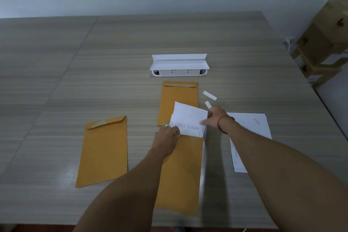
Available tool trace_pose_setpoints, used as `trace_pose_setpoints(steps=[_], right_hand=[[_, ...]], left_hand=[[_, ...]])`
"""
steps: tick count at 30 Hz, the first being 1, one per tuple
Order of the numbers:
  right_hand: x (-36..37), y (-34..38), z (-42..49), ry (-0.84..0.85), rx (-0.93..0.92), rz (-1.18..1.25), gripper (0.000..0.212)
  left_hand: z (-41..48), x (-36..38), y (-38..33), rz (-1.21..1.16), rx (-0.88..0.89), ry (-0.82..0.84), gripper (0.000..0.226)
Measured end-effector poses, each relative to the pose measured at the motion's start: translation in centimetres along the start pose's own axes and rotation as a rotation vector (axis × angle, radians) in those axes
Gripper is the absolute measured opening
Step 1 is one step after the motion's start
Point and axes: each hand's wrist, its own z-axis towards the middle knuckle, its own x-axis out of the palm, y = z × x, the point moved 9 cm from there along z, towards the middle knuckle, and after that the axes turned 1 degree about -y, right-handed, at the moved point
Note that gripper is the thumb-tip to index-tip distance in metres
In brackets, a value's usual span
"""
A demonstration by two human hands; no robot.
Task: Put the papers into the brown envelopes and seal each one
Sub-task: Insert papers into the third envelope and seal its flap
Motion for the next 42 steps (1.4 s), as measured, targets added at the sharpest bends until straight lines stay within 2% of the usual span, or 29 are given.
trace_pose_setpoints(steps=[4,7,9,13,20,23,30,42], right_hand=[[1.2,-0.3,-1.0,-0.037,0.029,0.41,0.03],[2.5,0.2,-1.2,-0.008,0.048,0.435,0.031],[2.4,0.3,-1.0,-0.05,0.04,0.448,0.031],[-0.5,0.6,-0.7,-0.251,0.034,0.675,0.026],[-6.5,0.8,-1.5,-0.71,0.03,0.829,0.027],[-8.1,1.5,-2.1,-0.79,0.024,0.904,0.029],[-8.0,3.7,-1.7,-0.726,-0.074,0.909,0.026],[-2.0,2.8,-0.3,-0.378,-0.069,0.64,0.023]], left_hand=[[0.1,0.0,0.0,-0.024,-0.003,0.0,0.016],[0.1,-0.1,-0.1,-0.03,0.0,-0.004,0.016],[0.0,-0.1,-0.1,-0.031,0.003,0.002,0.016],[-0.2,-0.1,0.0,-0.033,0.009,0.0,0.016],[-0.2,0.0,-0.1,-0.027,0.001,-0.001,0.015],[-0.2,0.1,-0.1,-0.015,0.004,0.008,0.016],[-0.3,0.2,-0.2,-0.042,0.006,0.034,0.015],[-0.1,-0.5,-0.6,-0.097,0.029,-0.001,0.014]])
